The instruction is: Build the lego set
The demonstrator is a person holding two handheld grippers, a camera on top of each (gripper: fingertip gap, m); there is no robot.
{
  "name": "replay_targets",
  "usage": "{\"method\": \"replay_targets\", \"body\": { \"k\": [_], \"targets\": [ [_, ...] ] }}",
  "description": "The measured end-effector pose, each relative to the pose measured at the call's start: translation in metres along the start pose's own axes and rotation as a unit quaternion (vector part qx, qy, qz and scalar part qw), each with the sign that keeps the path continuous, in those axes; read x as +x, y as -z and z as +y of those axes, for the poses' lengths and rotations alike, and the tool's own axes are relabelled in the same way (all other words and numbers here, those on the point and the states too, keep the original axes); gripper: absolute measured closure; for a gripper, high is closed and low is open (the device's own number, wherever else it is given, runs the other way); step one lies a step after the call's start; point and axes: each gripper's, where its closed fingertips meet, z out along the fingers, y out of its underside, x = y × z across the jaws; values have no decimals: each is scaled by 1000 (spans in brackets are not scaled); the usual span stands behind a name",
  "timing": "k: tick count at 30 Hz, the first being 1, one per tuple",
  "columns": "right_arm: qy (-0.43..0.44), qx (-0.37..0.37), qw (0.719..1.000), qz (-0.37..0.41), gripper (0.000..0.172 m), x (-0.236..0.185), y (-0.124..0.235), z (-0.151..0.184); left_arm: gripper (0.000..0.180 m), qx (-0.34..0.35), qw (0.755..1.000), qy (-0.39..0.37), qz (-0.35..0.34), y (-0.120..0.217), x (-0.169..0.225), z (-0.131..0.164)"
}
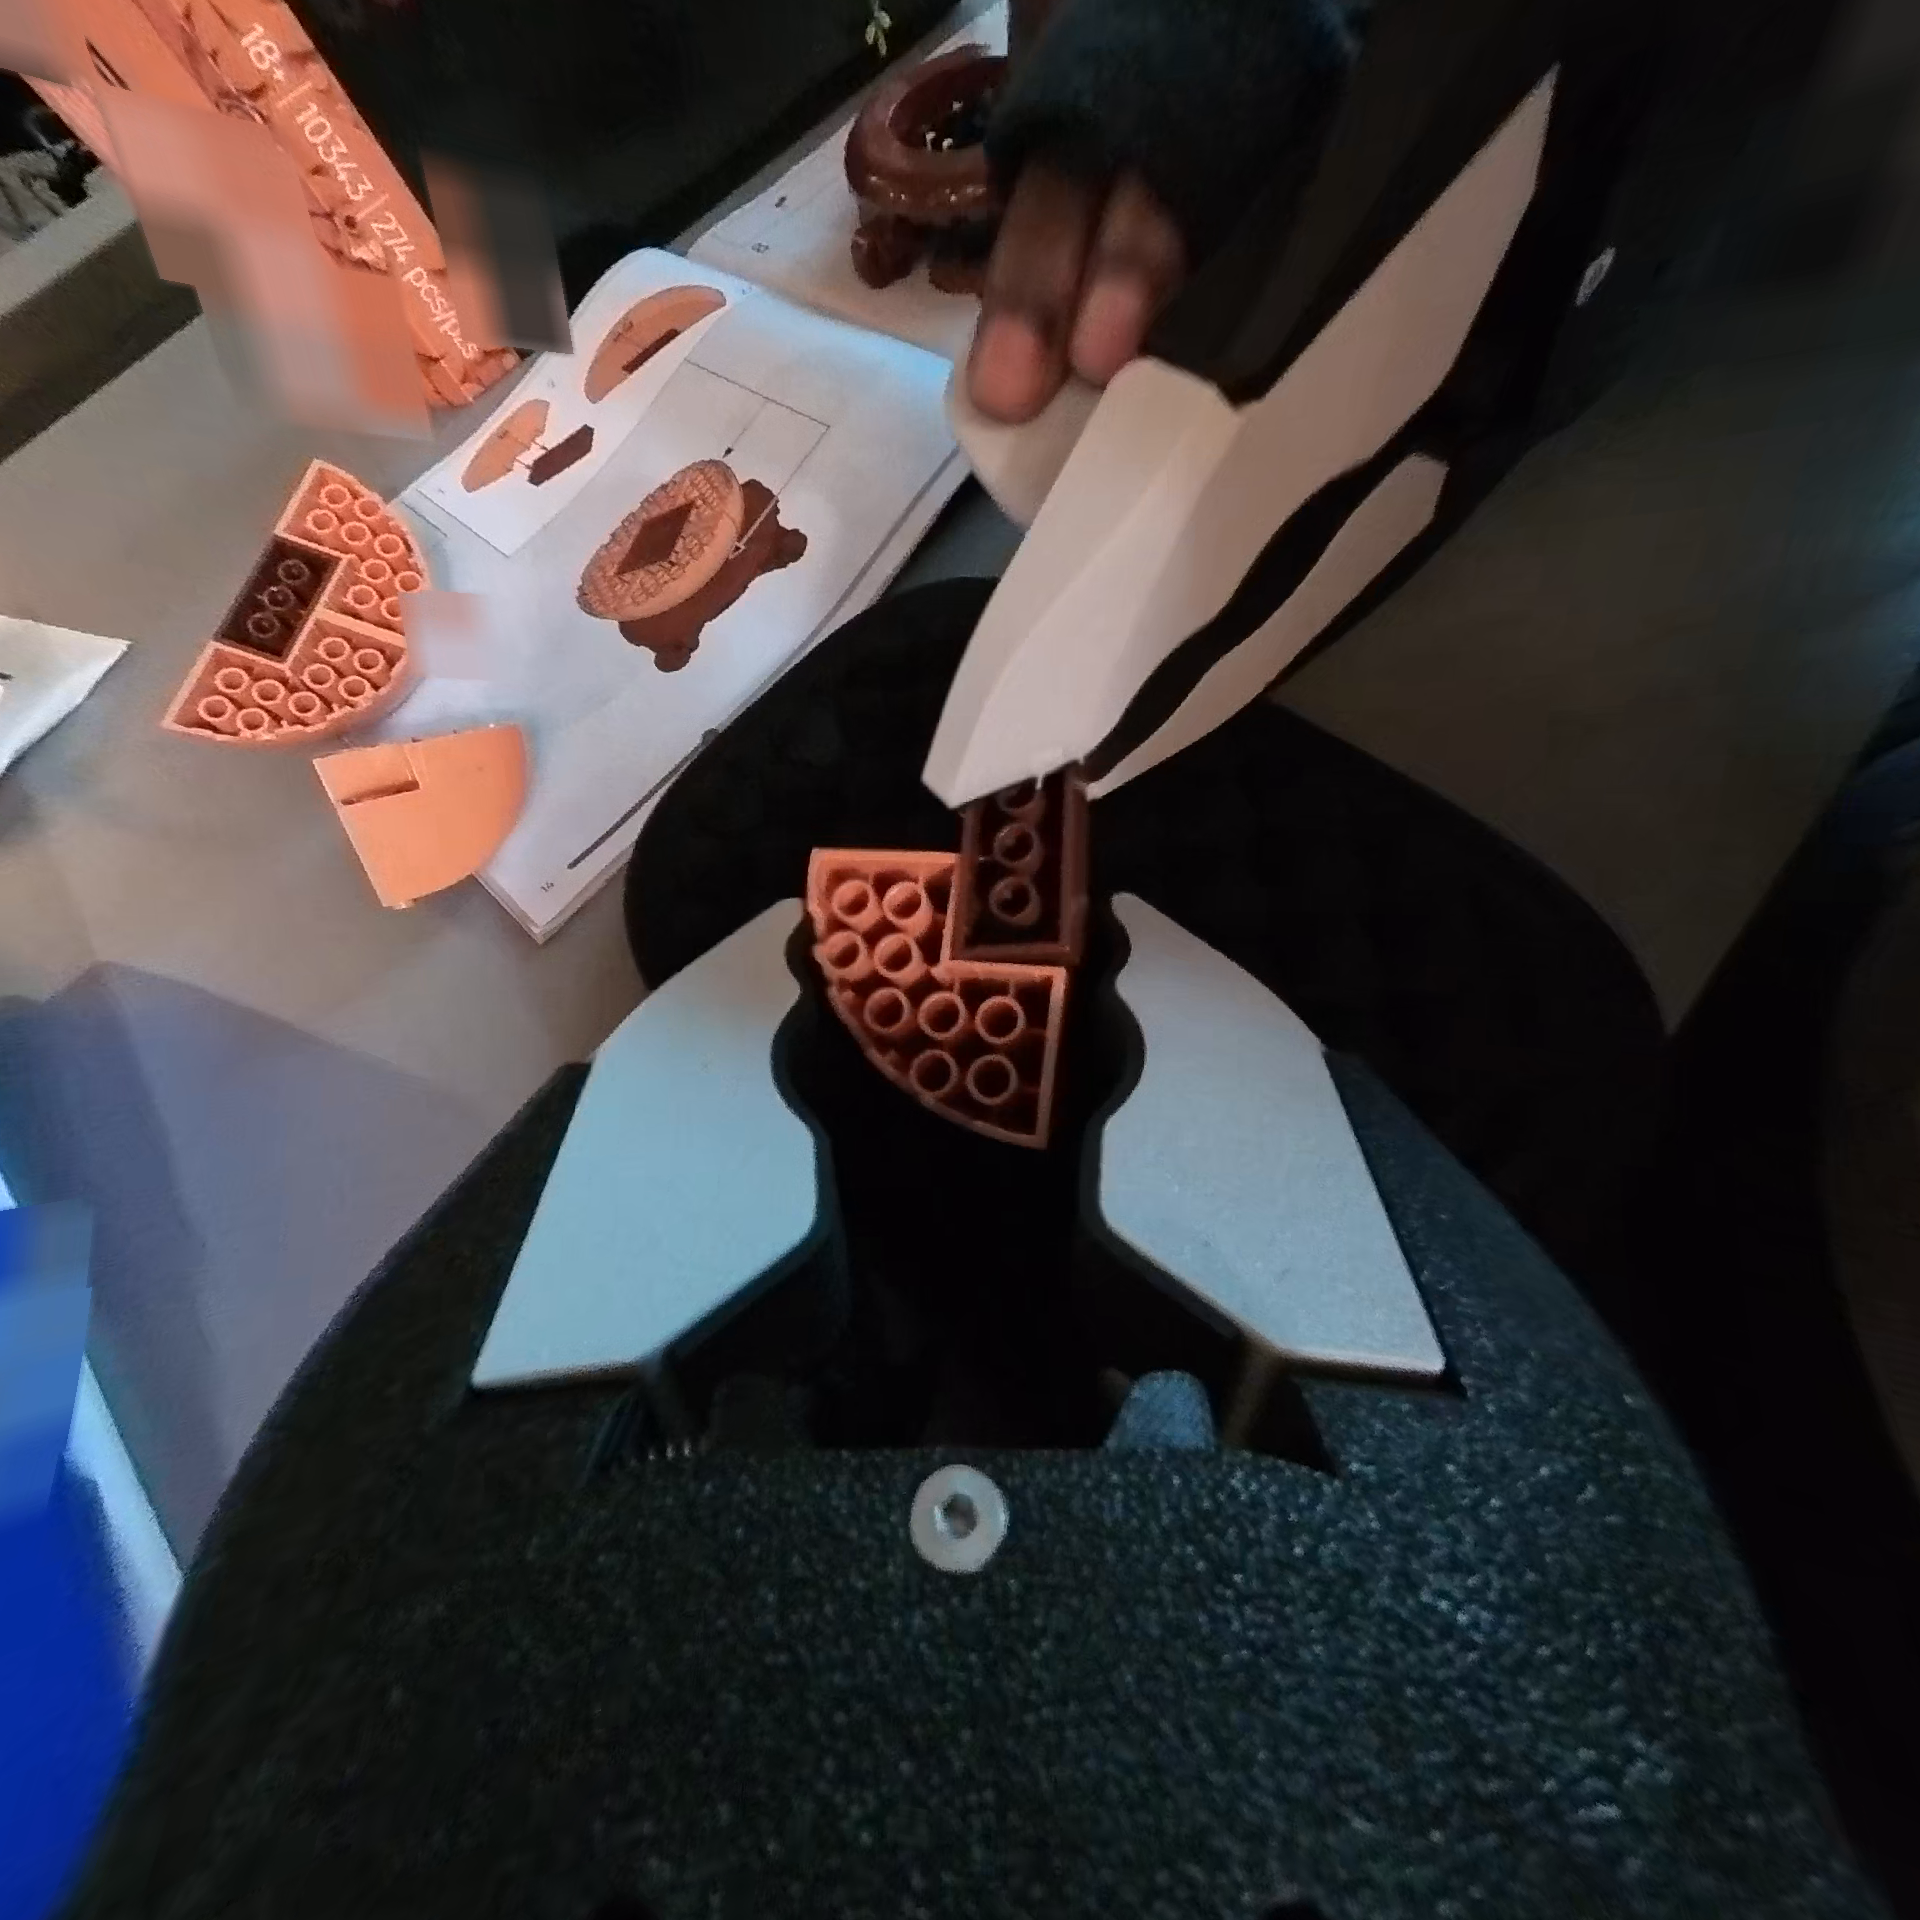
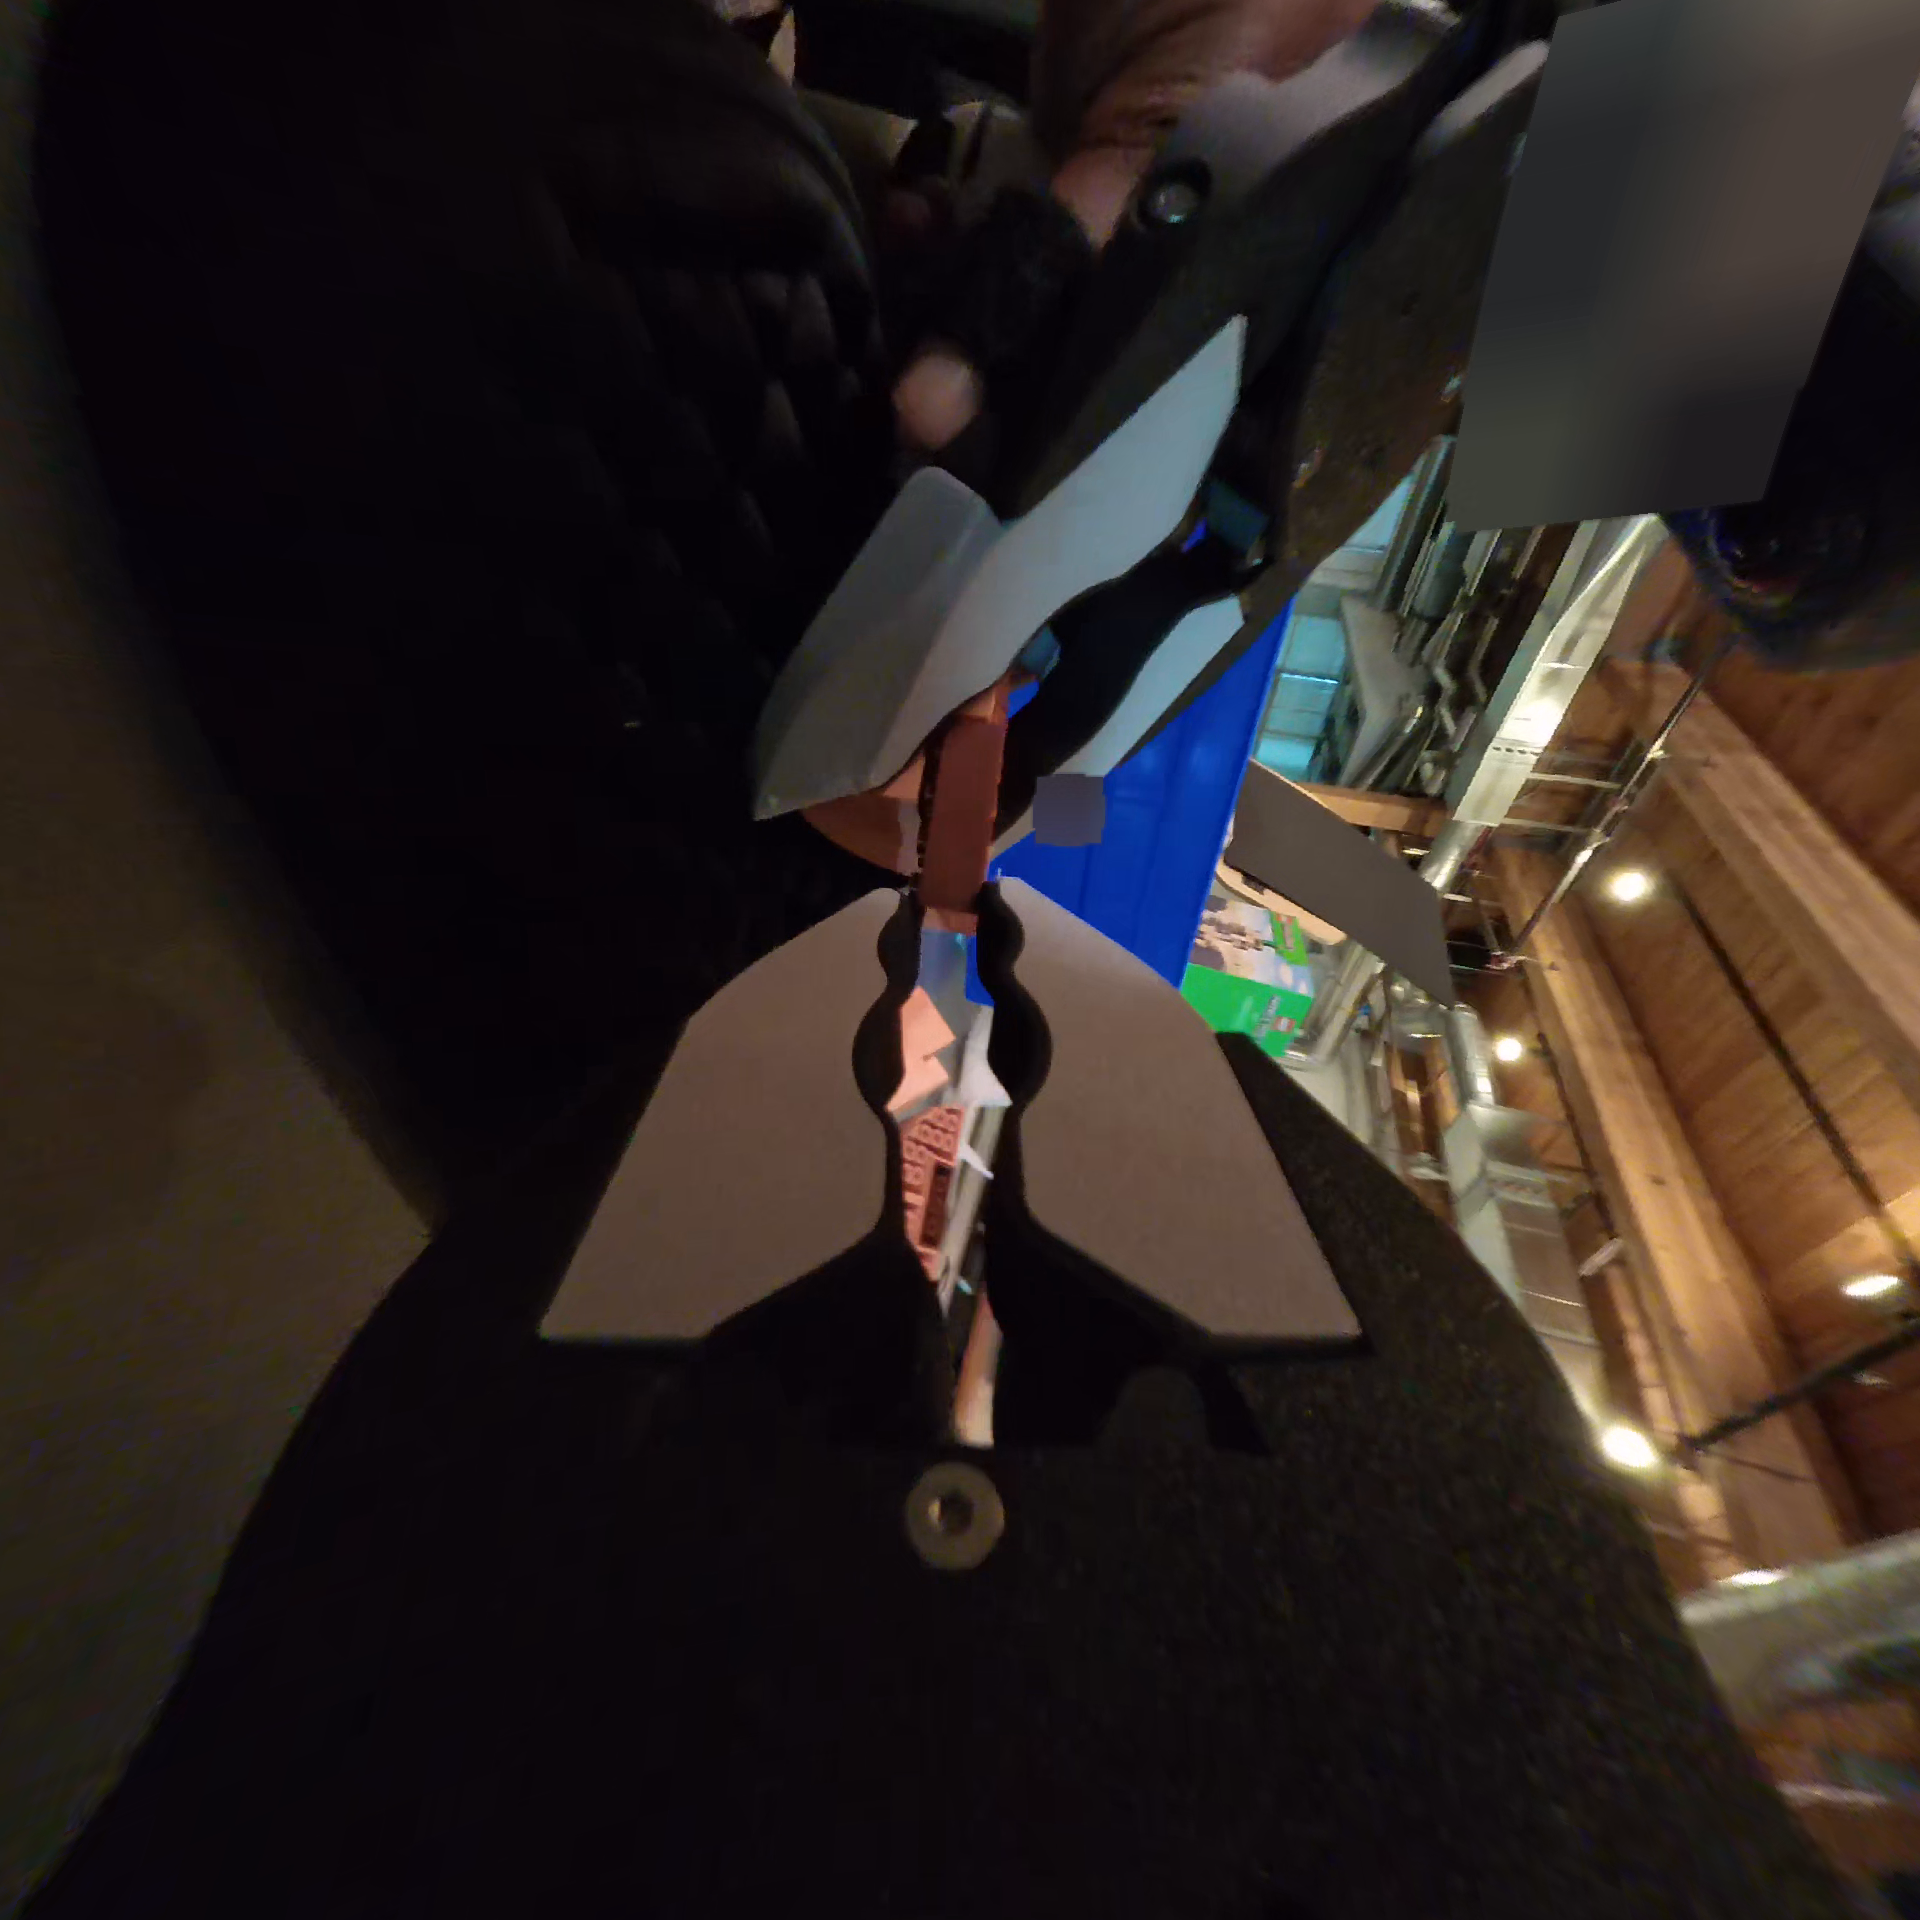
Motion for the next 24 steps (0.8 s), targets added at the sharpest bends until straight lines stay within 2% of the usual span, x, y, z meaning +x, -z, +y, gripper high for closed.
{"method": "replay_targets", "body": {
  "k": [5, 7, 12, 16, 20, 24],
  "targets": [
    [32, -29, 999, 3, 162, 1, -2, 3, 117, 2, 1000, 19, 13, 14, 3, 4],
    [44, -38, 998, 4, 162, 1, -2, 3, 127, 8, 999, 33, 23, 26, 3, 5],
    [65, -47, 997, 7, 162, 2, -2, 2, 171, 46, 997, 59, 6, 47, -6, -16],
    [69, -47, 996, 2, 161, 1, -1, 3, 174, 38, 999, 31, -15, 49, -10, -32],
    [72, -46, 996, -3, 162, -2, -1, 1, 180, -25, 999, -19, 28, 34, 4, -18],
    [79, -45, 996, -5, 162, -4, -2, 0, 180, -52, 998, -7, 46, 31, 4, -13]
  ]
}}
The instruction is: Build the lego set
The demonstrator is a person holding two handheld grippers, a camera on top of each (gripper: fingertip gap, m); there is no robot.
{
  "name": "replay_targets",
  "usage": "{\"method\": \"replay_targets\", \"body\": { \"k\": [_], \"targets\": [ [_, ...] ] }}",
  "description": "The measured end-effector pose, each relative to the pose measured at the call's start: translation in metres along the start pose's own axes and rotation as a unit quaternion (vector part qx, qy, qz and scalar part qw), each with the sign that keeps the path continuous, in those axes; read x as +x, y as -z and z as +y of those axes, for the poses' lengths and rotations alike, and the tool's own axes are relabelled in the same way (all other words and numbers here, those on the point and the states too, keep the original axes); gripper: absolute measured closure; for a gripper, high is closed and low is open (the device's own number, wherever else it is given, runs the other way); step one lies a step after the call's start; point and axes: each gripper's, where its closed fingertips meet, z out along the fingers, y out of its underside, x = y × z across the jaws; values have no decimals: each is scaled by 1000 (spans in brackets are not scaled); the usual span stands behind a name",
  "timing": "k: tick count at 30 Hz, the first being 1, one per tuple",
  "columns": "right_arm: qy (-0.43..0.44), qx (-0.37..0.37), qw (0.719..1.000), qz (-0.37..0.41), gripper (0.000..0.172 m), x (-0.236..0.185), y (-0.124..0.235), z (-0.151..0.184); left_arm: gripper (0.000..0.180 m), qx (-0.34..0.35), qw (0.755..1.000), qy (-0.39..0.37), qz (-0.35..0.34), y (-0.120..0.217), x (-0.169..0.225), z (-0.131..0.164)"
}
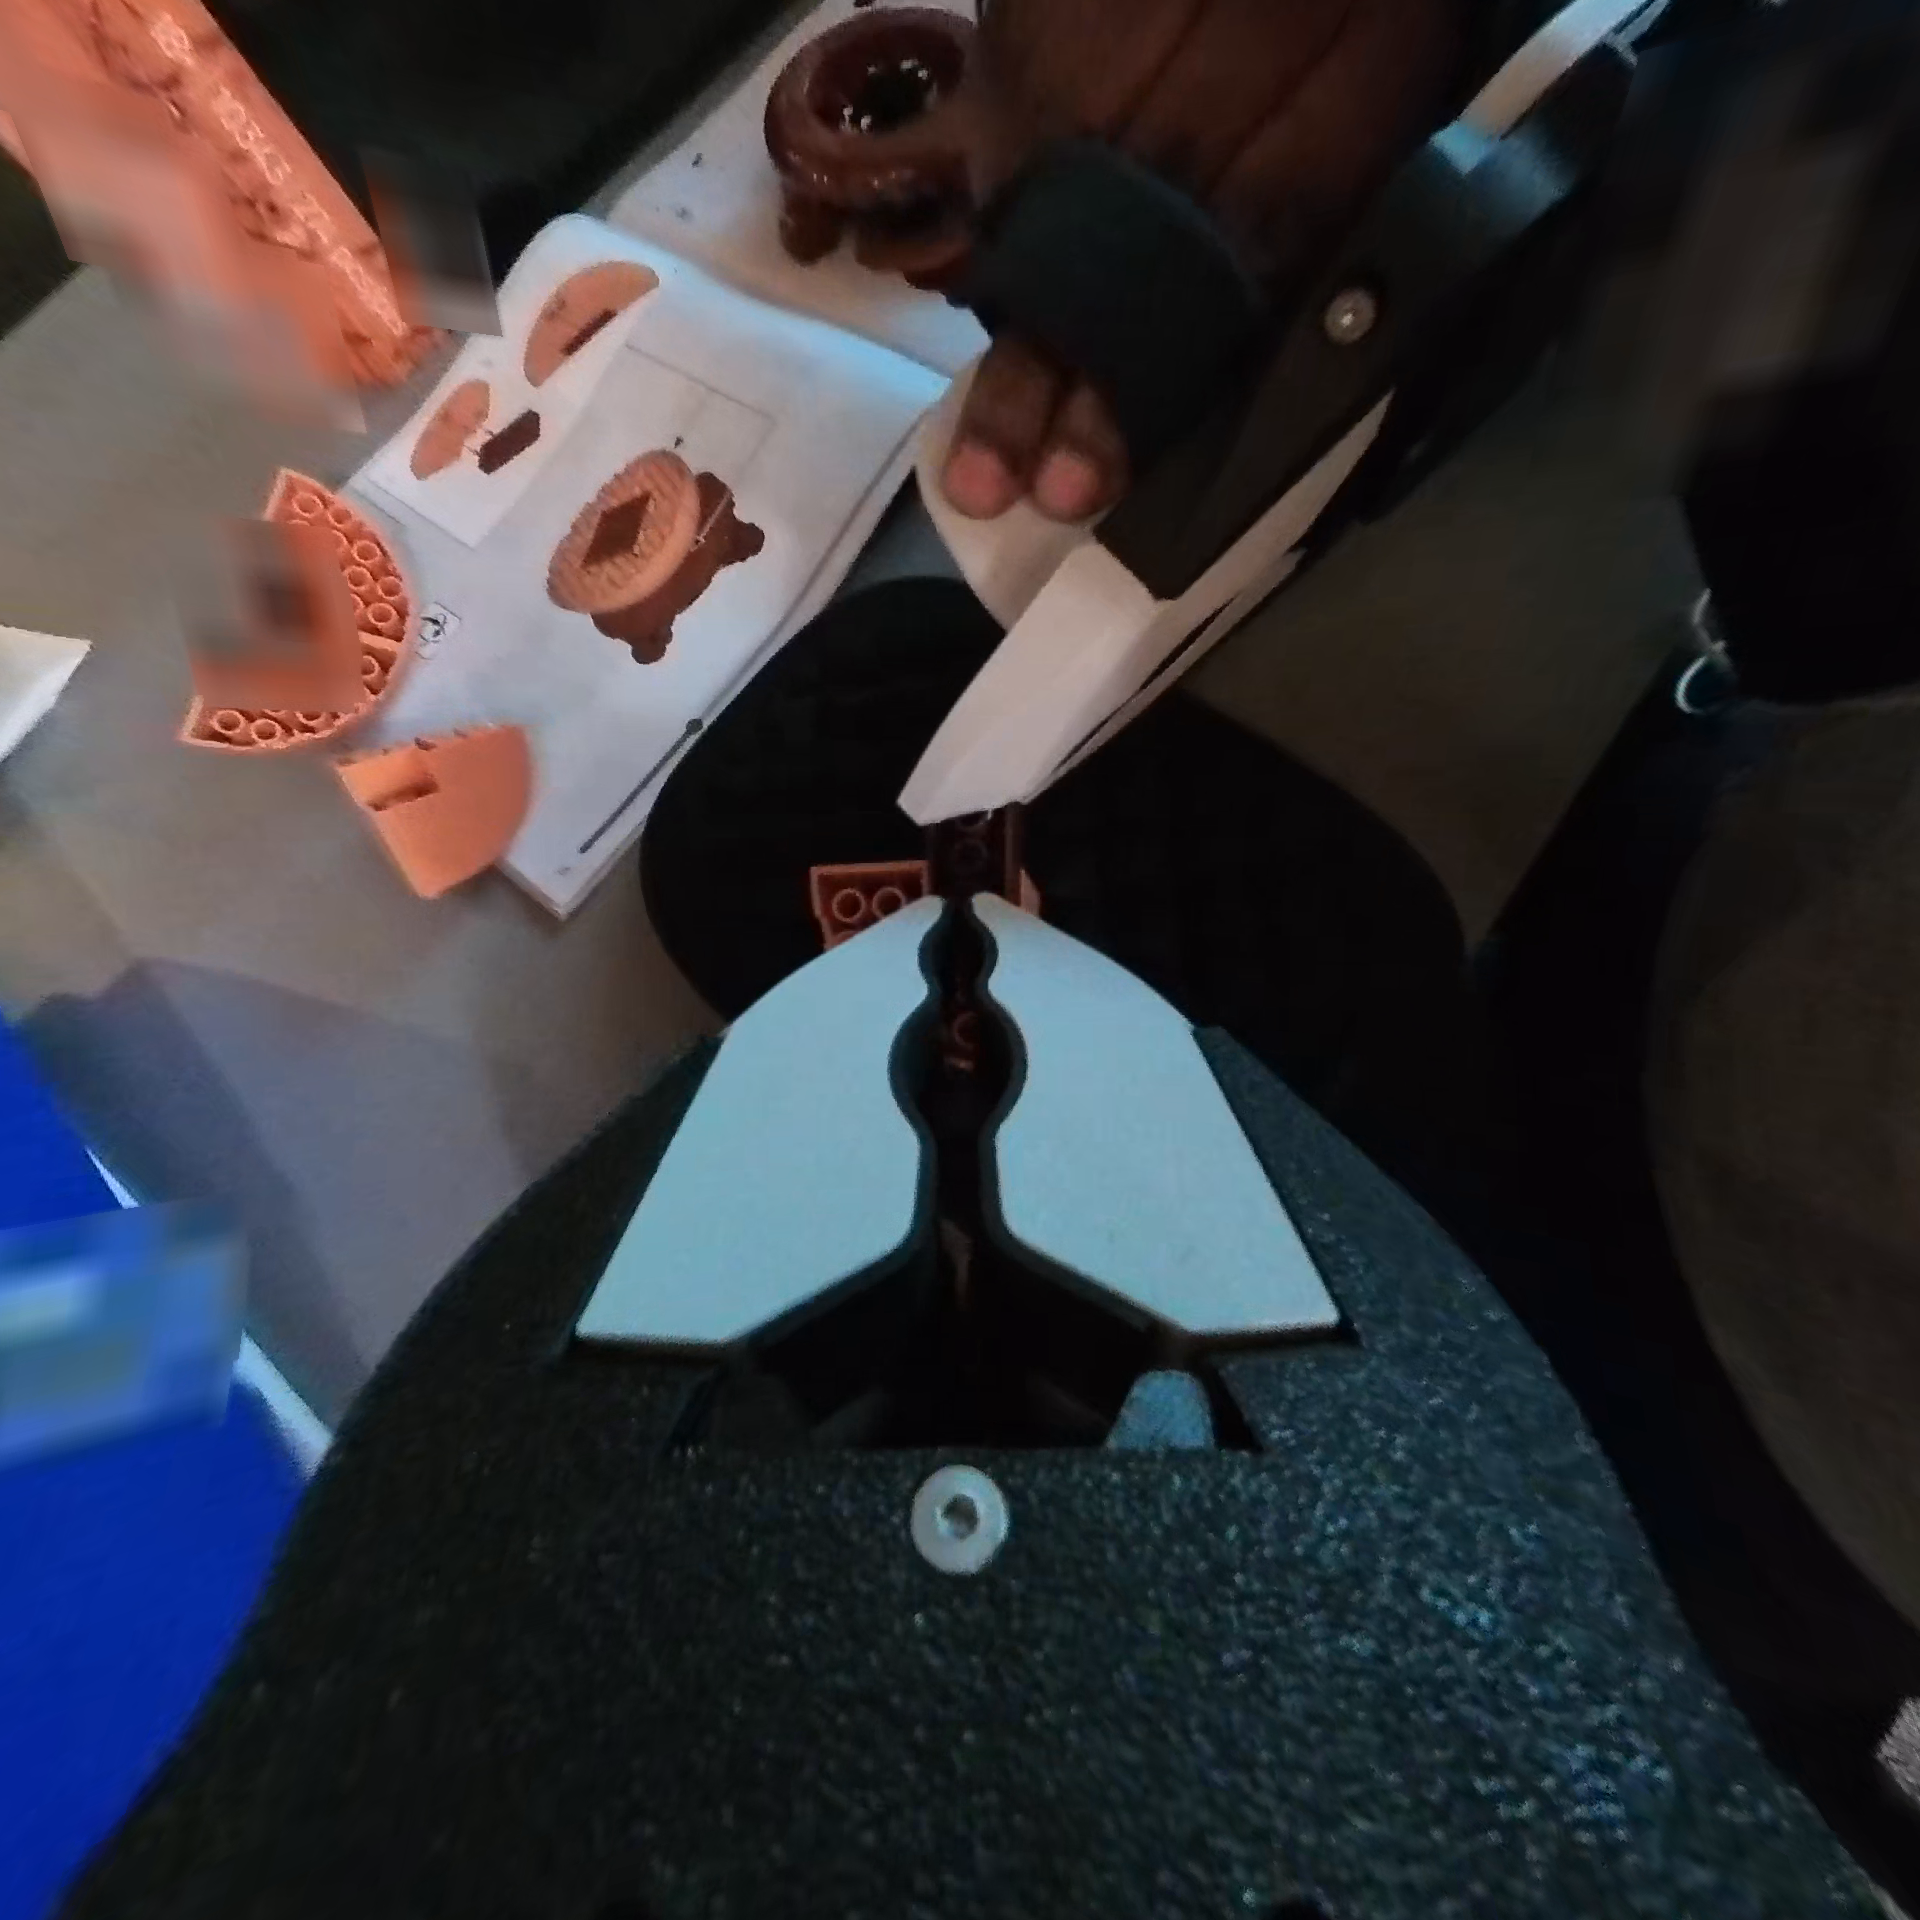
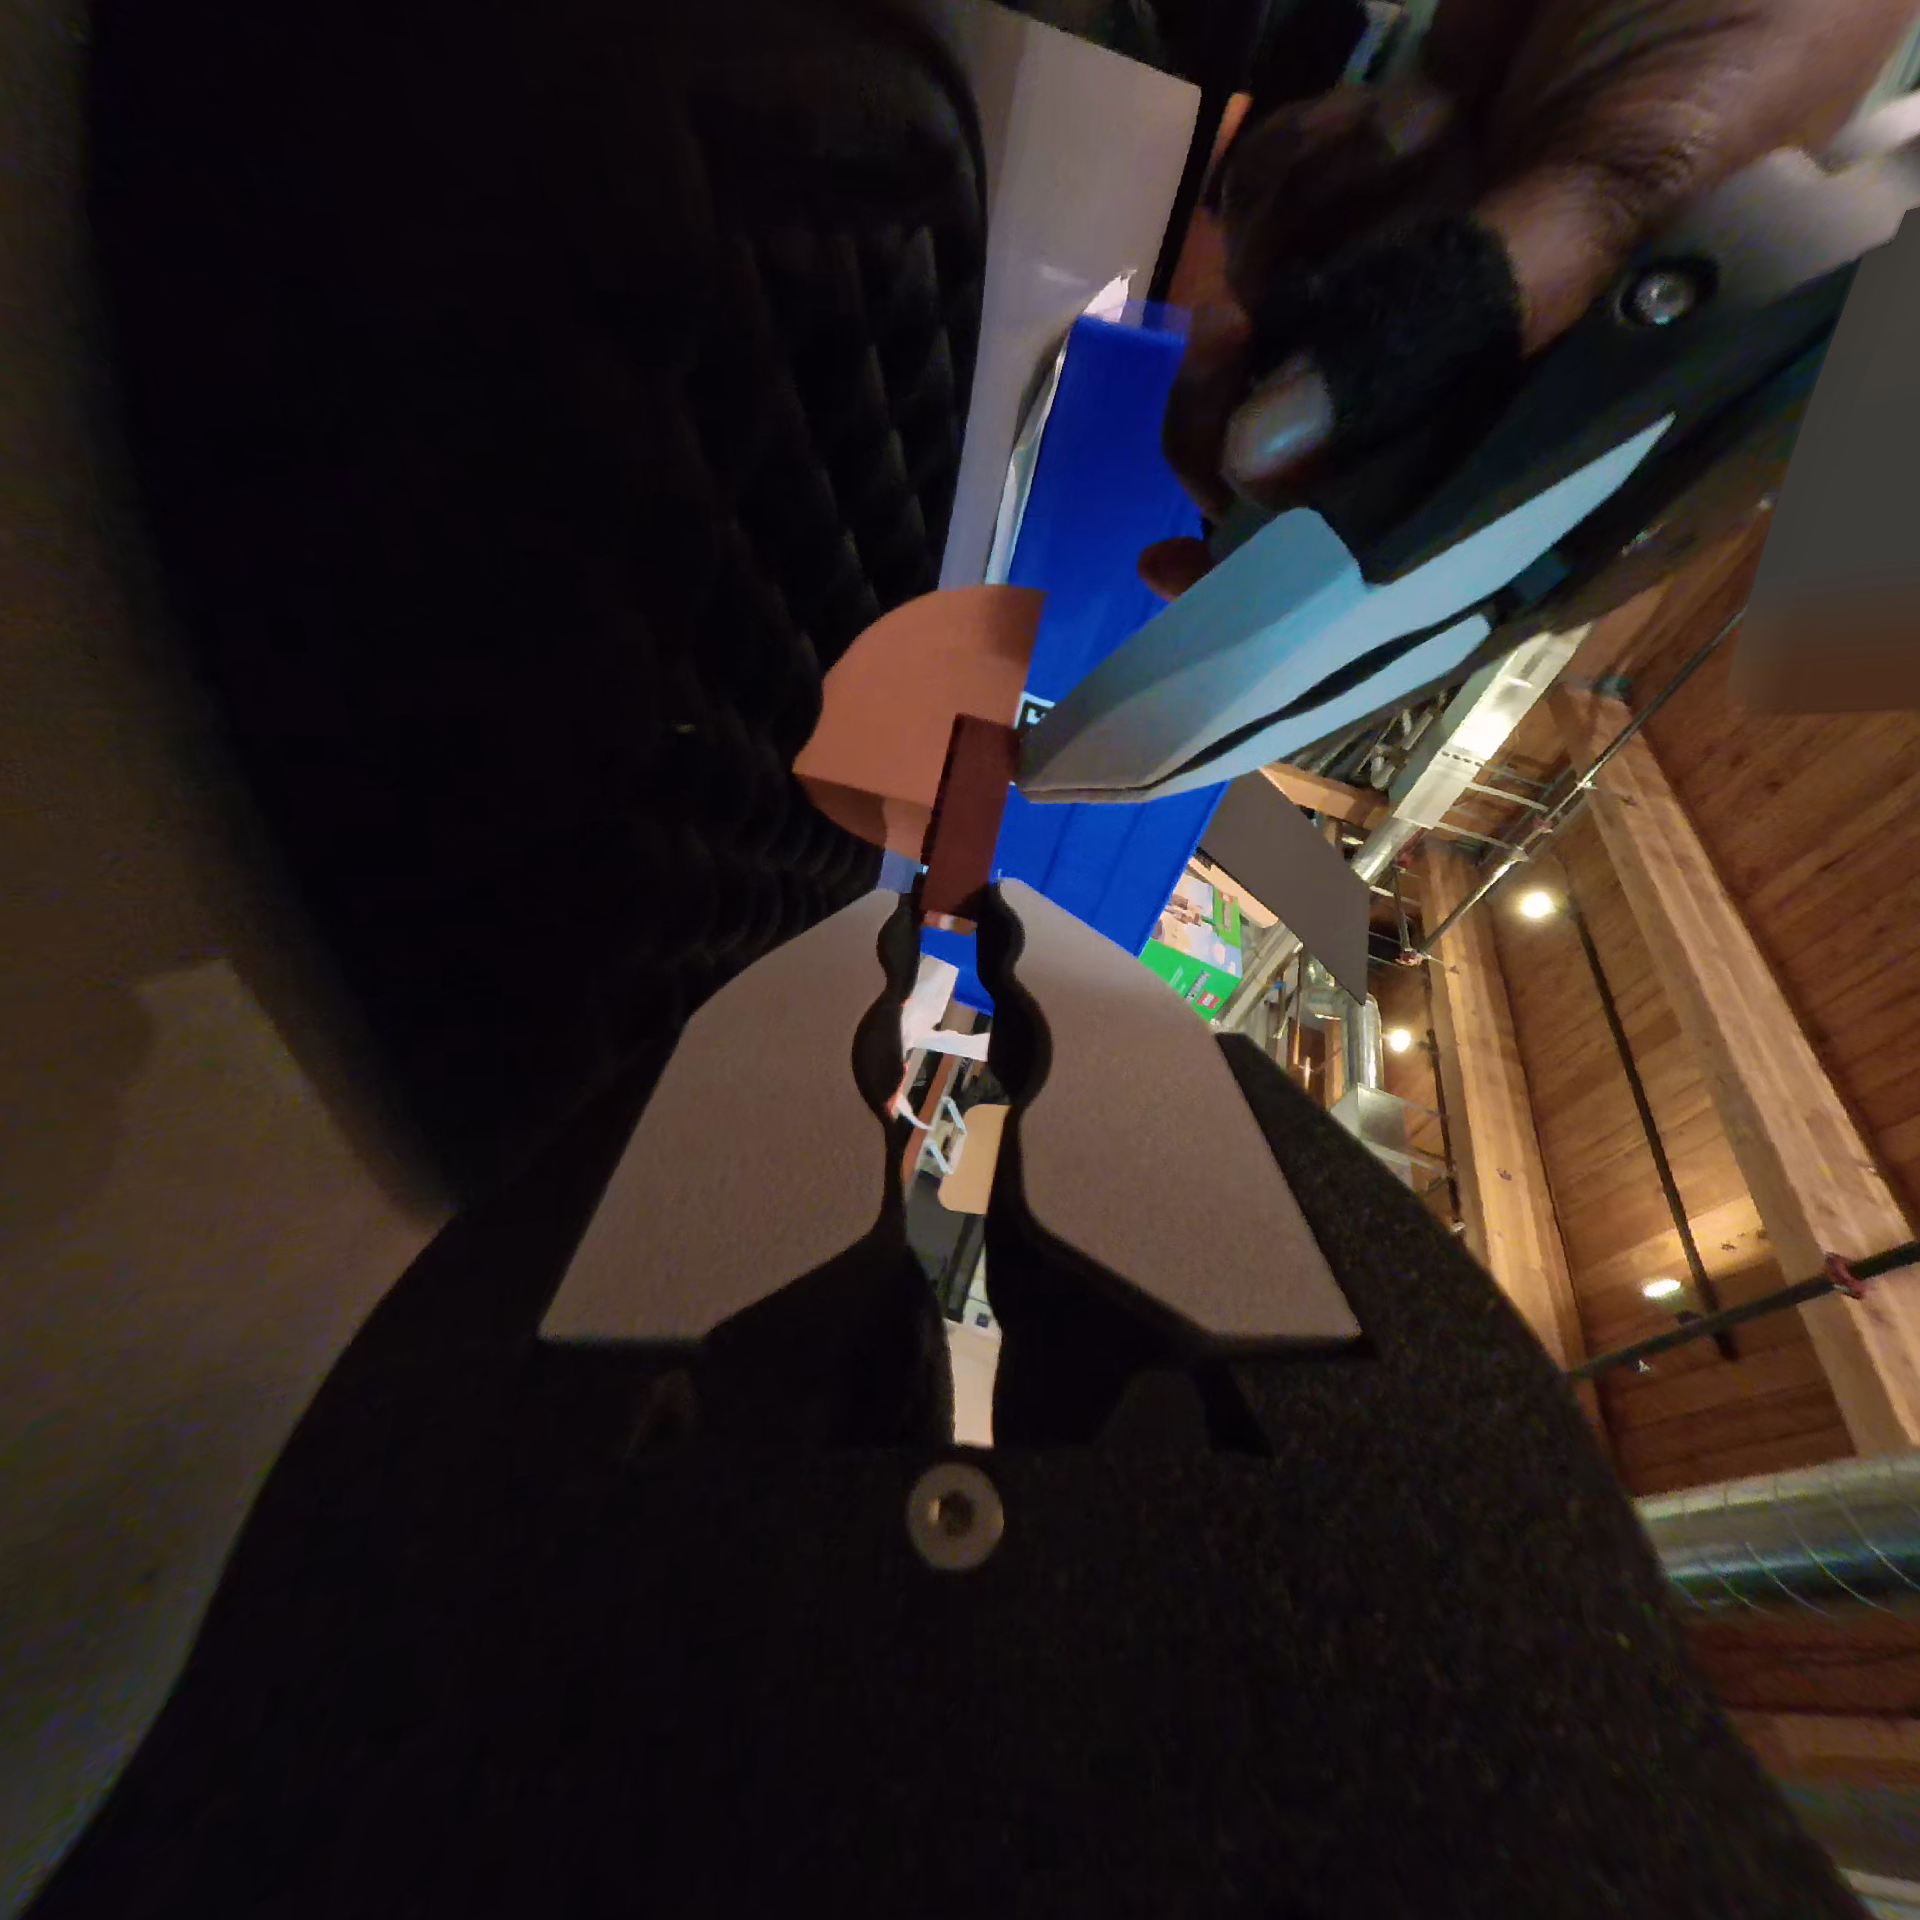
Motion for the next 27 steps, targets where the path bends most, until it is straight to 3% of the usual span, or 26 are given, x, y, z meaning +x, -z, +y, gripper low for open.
{"method": "replay_targets", "body": {
  "k": [5, 7, 9, 10, 11, 12, 14, 15, 16, 18, 19, 23, 27],
  "targets": [
    [-20, 12, 1000, -21, 161, -1, 2, 0, 180, -49, 998, -39, -19, 0, 0, 4],
    [-93, 40, 992, -74, 155, -6, 5, 2, 180, -57, 997, -48, -27, -1, -1, 3],
    [-217, 68, 965, -134, 147, -6, 11, 10, 180, -64, 996, -49, -39, -1, -3, 5],
    [-302, 89, 935, -165, 146, -5, 16, 13, 180, -62, 996, -49, -41, -1, -3, 5],
    [-399, 122, 885, -205, 146, -3, 22, 12, 180, -59, 996, -50, -40, -2, -2, 4],
    [-504, 161, 814, -239, 150, 5, 27, 9, 180, -58, 996, -49, -39, -2, -1, 4],
    [-668, 241, 647, -277, 169, 32, 33, 3, 180, -62, 996, -56, -36, -3, 1, 3],
    [-697, 258, 605, -286, 172, 41, 33, 1, 180, -61, 996, -58, -34, -4, 2, 3],
    [-700, 237, 616, -273, 172, 41, 27, 3, 180, -62, 996, -58, -34, -4, 3, 3],
    [-650, 181, 682, -281, 172, 26, 16, -3, 180, -64, 996, -60, -35, -4, 3, 3],
    [-634, 163, 695, -297, 172, 19, 12, -9, 180, -64, 996, -60, -36, -4, 3, 3],
    [-609, 121, 719, -312, 172, 4, 0, -16, 180, -65, 996, -62, -30, -5, 6, 4],
    [-594, 81, 724, -342, 172, 2, -1, -18, 180, -56, 996, -61, -23, -8, 9, 1]
  ]
}}
